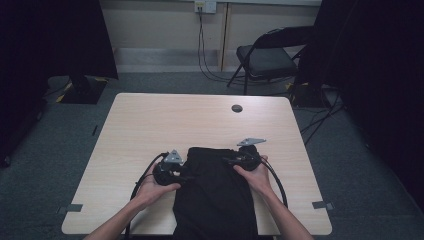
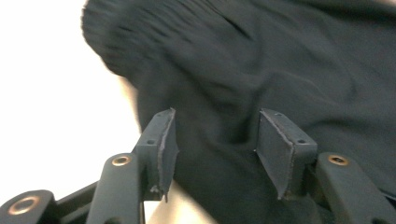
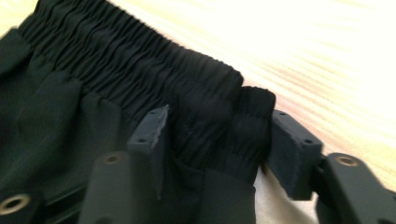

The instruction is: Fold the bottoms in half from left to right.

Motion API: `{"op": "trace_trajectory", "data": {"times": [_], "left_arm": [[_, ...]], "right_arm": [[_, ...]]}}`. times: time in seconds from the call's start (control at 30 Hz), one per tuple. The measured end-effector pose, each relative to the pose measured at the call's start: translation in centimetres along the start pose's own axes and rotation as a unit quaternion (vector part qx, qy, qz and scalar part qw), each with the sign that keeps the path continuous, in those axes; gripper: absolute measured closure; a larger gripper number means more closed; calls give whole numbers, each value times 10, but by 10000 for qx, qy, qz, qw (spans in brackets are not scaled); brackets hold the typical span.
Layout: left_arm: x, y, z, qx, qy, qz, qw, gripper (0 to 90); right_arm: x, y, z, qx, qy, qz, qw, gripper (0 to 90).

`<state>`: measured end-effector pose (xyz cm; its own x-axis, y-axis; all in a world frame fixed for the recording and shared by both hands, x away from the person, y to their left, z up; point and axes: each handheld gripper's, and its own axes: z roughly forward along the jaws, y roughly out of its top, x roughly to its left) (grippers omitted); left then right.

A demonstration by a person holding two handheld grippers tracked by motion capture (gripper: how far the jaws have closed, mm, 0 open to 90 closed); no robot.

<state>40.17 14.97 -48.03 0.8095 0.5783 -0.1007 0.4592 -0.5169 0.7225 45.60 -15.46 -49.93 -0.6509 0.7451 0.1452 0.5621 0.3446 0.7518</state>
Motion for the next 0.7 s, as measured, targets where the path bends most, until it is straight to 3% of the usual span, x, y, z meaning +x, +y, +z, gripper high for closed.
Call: {"op": "trace_trajectory", "data": {"times": [0.07, 0.17, 0.23, 0.33, 0.4, 0.57, 0.63, 0.7], "left_arm": [[8, 4, -8, -223, 40, -85, 9997, 465], [19, 4, -13, -506, 36, -526, 9973, 404], [25, 1, -11, -530, 19, -768, 9956, 365], [30, -1, -6, -503, -94, -927, 9944, 328], [29, -1, -2, -494, -278, -958, 9938, 319], [21, -3, 6, -257, -353, -851, 9954, 314], [16, -4, 13, -53, -322, -706, 9970, 314], [13, -3, 14, -30, -220, -593, 9980, 315]], "right_arm": [[3, 1, -1, 49, 37, -14, 10000, 485], [9, 2, -2, 164, 107, -160, 9997, 562], [15, 1, -4, 185, 177, -231, 9994, 607], [24, -3, -6, 183, 272, -313, 9990, 651], [30, -5, -8, 216, 237, -375, 9988, 658], [36, -9, -13, 224, 292, -407, 9985, 664], [38, -11, -14, 213, 290, -436, 9984, 664], [39, -11, -15, 214, 280, -459, 9983, 665]]}}
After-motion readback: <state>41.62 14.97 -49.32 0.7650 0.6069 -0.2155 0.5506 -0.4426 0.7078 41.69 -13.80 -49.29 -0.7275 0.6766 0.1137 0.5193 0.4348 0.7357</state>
